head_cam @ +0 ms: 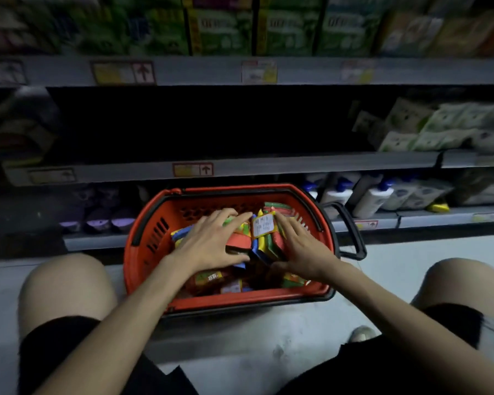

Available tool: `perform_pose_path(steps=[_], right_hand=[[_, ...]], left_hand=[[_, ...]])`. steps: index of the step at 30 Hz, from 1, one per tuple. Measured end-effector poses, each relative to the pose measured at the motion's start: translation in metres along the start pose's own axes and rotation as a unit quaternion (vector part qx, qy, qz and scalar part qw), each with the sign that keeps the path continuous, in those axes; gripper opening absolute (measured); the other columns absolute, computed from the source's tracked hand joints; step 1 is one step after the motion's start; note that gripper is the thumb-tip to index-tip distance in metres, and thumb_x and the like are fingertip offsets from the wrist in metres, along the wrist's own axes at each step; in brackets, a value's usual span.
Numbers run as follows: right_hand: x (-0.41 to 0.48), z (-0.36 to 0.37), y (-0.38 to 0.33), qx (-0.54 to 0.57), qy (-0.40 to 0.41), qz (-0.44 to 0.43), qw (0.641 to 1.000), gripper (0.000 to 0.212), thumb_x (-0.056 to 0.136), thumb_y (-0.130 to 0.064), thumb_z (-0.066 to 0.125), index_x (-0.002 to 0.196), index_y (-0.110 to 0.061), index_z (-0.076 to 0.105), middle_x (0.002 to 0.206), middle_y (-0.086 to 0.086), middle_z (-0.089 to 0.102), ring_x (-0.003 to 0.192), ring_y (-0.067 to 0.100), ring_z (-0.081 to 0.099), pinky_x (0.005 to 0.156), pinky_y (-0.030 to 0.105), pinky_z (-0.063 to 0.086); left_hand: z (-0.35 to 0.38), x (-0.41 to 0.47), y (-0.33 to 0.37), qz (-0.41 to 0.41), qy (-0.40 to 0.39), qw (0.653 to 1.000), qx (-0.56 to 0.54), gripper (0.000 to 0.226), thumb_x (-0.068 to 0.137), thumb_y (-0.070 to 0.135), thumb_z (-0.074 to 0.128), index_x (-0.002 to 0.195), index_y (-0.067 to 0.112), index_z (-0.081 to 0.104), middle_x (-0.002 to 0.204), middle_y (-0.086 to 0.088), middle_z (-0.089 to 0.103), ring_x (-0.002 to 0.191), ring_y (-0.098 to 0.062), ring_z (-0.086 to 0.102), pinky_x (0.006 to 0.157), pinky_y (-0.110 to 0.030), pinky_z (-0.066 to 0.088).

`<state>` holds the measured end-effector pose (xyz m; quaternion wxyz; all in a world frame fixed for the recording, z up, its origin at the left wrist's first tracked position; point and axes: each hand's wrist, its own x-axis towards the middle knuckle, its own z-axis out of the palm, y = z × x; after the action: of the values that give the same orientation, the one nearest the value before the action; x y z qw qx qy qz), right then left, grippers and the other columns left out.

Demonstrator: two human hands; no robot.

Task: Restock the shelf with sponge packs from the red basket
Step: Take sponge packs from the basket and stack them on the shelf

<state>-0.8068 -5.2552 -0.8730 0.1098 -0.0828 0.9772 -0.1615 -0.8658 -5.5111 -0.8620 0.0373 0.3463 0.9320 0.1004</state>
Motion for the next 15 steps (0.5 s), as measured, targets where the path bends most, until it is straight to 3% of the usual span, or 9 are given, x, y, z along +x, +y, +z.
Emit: perform_pose_path(steps=[6,10,13,15], right_hand=[[-0.012,-0.03,-0.003,-0.102,-0.062,0.002,0.993,0.12,0.083,-0.064,0.069,0.16,-0.031,-0.017,0.164,0.018,0.017,0.153,0.037,0.018,0.12,0.048,0.031],[-0.001,-0.058,-0.007,-0.157,-0.077,-0.036,0.984,0.11,0.088,-0.06,0.066,0.161,-0.031,-0.01,0.158,0.016,0.031,0.144,0.036,0.036,0.11,0.047,0.044],[0.007,-0.055,-0.007,-0.166,-0.104,-0.033,0.98,0.101,0.089,-0.062,0.063,0.161,-0.029,0.002,0.147,0.012,0.049,0.126,0.033,0.056,0.097,0.044,0.052],[0.012,-0.046,-0.007,-0.163,-0.104,-0.015,0.981,0.106,0.088,-0.065,0.059,0.162,-0.025,-0.006,0.143,0.012,0.052,0.118,0.036,0.061,0.089,0.043,0.054]], left_hand=[[-0.012,-0.024,-0.007,-0.028,0.019,0.999,0.001,0.097,0.084,0.075,0.056,0.16,0.044,0.004,0.157,0.007,0.027,0.146,-0.016,0.031,0.116,-0.037,0.033],[-0.012,-0.012,-0.003,-0.039,0.052,0.998,-0.002,0.098,0.086,0.075,0.054,0.161,0.044,0.001,0.158,0.009,0.025,0.146,-0.015,0.029,0.115,-0.034,0.032],[-0.004,-0.007,-0.001,-0.047,0.061,0.997,-0.024,0.099,0.084,0.077,0.055,0.16,0.045,0.0,0.159,0.01,0.024,0.147,-0.014,0.028,0.116,-0.035,0.031],[0.002,-0.001,-0.003,-0.049,0.057,0.997,-0.023,0.099,0.084,0.079,0.053,0.16,0.045,0.0,0.16,0.009,0.023,0.148,-0.015,0.027,0.117,-0.036,0.03]])
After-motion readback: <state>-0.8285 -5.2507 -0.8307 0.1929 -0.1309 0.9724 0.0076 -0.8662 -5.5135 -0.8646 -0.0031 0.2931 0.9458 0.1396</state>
